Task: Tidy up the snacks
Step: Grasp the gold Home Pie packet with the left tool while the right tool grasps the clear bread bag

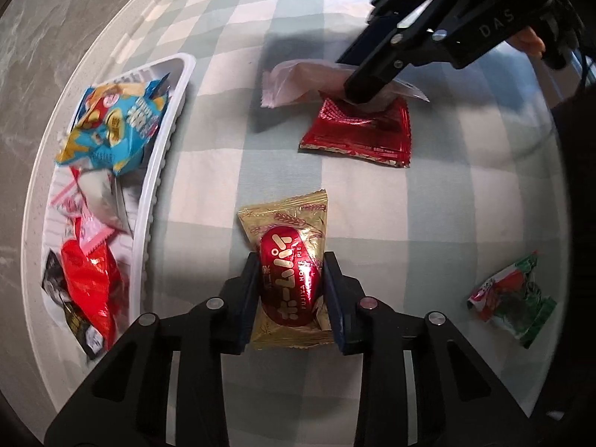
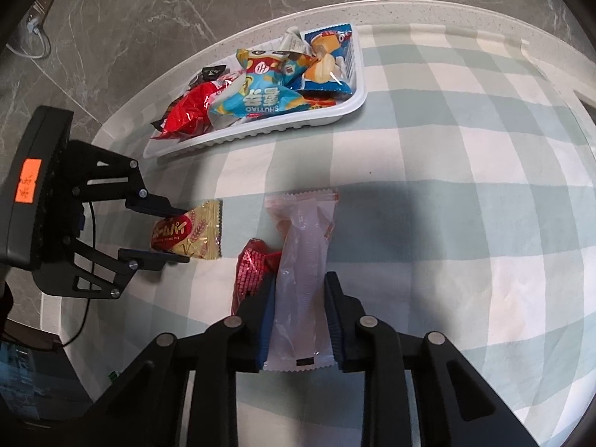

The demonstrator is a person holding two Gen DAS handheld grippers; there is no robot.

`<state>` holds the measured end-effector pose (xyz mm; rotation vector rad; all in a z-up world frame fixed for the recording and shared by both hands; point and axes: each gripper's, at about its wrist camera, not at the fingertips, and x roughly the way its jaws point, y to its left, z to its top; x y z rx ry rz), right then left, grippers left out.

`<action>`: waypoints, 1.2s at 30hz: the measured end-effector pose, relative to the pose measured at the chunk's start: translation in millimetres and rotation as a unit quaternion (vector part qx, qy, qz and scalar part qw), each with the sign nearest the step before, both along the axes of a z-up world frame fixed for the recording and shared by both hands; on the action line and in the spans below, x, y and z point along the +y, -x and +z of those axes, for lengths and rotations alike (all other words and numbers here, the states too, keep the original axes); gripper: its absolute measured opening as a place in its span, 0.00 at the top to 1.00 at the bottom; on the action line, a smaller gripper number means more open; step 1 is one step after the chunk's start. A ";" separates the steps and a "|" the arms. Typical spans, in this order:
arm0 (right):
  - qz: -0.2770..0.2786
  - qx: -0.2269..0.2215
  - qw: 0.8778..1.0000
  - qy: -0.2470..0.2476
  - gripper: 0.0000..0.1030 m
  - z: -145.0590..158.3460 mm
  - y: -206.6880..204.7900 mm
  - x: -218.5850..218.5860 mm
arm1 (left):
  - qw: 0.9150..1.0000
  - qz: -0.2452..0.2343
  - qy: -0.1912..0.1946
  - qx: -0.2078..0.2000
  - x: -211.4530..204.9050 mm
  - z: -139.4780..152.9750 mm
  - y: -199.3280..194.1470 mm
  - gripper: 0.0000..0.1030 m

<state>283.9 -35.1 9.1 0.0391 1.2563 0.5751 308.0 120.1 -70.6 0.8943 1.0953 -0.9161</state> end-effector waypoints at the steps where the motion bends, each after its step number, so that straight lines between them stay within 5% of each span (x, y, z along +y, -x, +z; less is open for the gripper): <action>1: 0.000 0.000 1.000 -0.002 0.75 0.6 0.3 -1.2 | 1.000 0.009 0.004 0.003 1.3 -0.3 -0.6 0.71; 18: -0.014 0.002 1.000 -0.023 0.76 8.8 17.8 -29.0 | 0.992 0.095 0.060 0.051 17.4 3.7 25.7 0.71; 36: -0.010 -0.016 0.999 -0.047 0.76 36.8 4.3 -20.2 | 0.975 0.161 0.144 0.062 42.3 45.5 30.4 0.71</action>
